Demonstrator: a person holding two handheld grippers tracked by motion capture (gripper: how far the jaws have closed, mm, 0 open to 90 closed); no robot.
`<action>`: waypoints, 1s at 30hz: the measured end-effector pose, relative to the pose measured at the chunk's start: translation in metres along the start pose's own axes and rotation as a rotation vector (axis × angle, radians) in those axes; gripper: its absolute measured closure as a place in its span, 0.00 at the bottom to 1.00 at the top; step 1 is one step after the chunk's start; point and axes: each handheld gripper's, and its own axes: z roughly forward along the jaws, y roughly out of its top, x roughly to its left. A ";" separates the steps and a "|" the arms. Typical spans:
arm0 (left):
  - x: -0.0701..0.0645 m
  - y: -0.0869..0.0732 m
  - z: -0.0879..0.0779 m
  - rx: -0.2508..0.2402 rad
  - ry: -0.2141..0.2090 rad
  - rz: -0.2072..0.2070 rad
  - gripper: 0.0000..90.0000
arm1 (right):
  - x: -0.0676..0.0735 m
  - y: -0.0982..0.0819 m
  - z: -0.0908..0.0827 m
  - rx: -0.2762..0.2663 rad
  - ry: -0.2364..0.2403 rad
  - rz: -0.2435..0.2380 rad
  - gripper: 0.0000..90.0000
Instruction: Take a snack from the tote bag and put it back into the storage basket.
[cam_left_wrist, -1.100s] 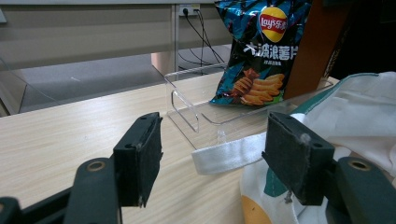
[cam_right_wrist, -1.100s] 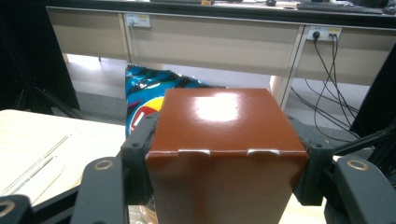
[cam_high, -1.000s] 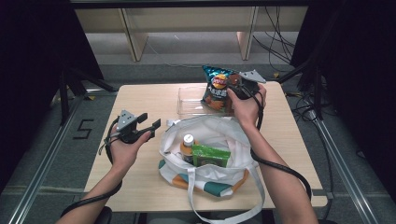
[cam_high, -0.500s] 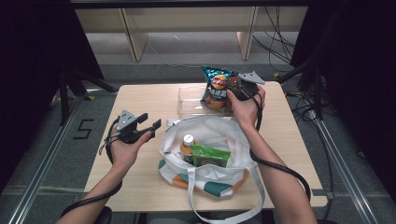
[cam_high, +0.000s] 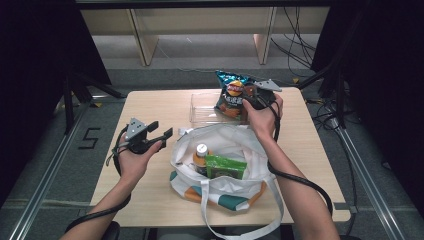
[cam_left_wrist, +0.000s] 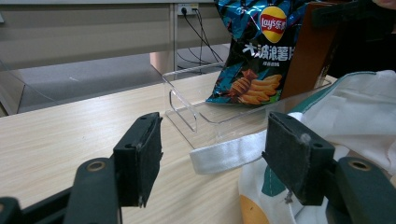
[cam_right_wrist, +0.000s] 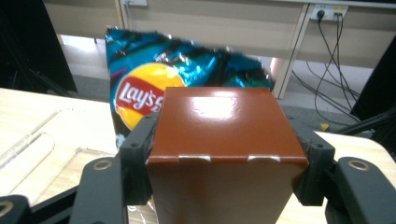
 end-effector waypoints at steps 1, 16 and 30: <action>0.000 0.000 0.000 -0.001 -0.001 -0.002 0.40 | -0.001 -0.002 0.001 -0.008 -0.004 -0.010 0.42; -0.001 0.000 0.000 0.001 0.000 0.002 0.40 | -0.005 0.000 -0.001 -0.016 0.049 -0.013 0.32; -0.001 0.000 0.000 0.003 0.002 0.000 0.40 | -0.003 0.010 -0.025 -0.060 0.092 -0.029 0.29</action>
